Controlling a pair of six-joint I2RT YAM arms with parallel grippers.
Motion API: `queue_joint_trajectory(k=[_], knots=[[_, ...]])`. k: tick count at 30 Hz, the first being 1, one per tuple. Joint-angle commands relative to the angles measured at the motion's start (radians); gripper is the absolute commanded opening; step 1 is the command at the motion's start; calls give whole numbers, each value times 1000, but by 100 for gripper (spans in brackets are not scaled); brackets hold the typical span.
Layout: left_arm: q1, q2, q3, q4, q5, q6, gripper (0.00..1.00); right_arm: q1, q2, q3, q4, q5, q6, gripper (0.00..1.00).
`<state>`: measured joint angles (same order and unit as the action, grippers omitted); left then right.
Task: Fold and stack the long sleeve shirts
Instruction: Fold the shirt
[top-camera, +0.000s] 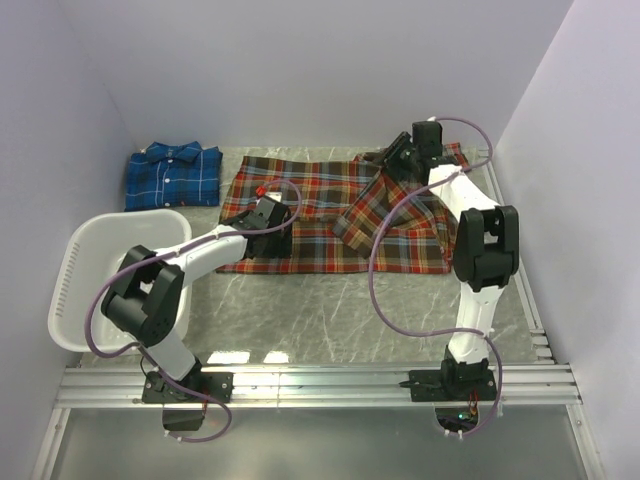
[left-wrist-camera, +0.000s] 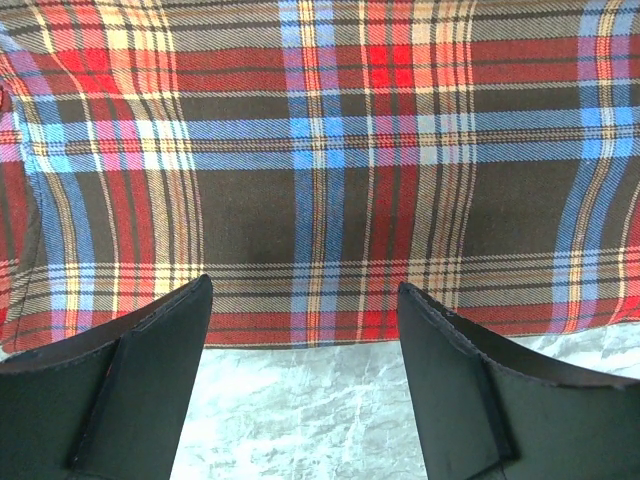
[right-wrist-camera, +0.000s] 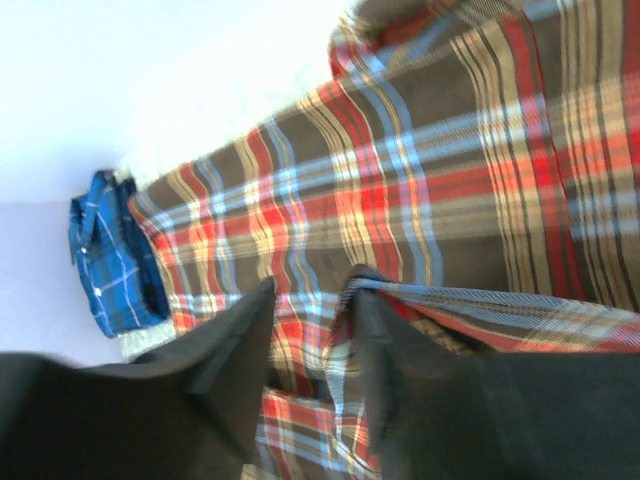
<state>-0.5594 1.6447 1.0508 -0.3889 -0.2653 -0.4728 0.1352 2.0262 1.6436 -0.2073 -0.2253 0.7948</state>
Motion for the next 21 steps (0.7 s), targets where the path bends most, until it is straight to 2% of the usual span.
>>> queue_joint_trajectory(k=[1,5,13,16,21], knots=[[9,0,40,-13,9,-24,80,-9,6,116,-33,17,-46,55],[39,-6,52,-30,41,-84,80,-23,-40,147,-115,47,-101,61],[130,76,179,-64,107,-158,79,-52,-248,-22,-201,86,-203,63],[179,125,201,-67,139,-184,79,-65,-341,-169,-176,70,-178,59],[254,198,189,-57,215,-236,78,-131,-452,-536,-29,-15,-50,52]])
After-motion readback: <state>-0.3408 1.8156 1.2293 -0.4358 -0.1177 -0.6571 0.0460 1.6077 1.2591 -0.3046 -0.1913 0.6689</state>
